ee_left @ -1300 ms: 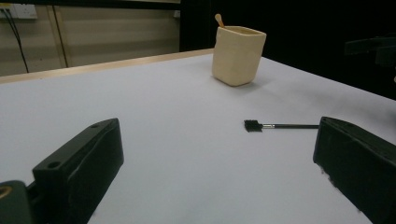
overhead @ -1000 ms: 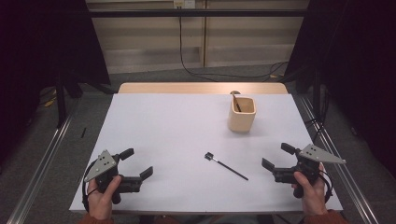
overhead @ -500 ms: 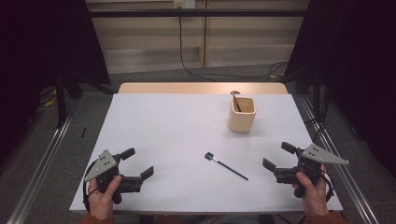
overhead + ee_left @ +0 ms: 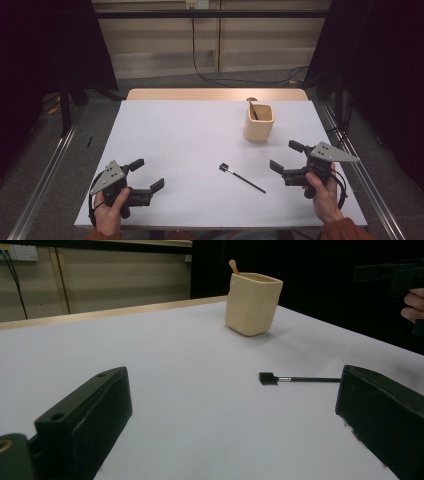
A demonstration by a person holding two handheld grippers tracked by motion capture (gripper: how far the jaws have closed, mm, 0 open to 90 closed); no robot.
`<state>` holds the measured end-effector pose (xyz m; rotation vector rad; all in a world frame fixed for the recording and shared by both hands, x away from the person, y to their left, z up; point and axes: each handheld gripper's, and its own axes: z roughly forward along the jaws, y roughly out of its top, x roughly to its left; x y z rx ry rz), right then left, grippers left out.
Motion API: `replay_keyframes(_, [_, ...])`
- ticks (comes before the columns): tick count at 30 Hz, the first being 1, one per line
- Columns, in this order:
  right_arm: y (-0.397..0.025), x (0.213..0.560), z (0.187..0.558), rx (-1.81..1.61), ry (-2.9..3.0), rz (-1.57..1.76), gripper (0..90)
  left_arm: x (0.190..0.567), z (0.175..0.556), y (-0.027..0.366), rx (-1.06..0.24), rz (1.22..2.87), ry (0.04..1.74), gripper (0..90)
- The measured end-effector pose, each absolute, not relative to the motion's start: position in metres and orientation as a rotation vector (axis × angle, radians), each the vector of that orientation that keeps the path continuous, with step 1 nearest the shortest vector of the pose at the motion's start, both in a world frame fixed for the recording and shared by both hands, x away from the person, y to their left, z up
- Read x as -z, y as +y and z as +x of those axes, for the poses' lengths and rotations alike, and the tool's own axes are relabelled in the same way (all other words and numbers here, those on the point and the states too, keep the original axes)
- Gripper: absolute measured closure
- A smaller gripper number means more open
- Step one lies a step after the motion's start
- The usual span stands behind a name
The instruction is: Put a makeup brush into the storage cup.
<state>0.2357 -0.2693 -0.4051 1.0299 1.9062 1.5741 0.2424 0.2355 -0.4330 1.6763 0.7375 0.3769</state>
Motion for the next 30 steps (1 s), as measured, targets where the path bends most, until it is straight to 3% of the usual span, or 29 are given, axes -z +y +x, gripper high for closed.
replay_keyframes(30, [-0.223, 0.384, 0.291, -1.639, 1.918, 0.881, 0.7, 0.433, 0.242, 0.235, -0.378, 1.680, 0.732, 1.7])
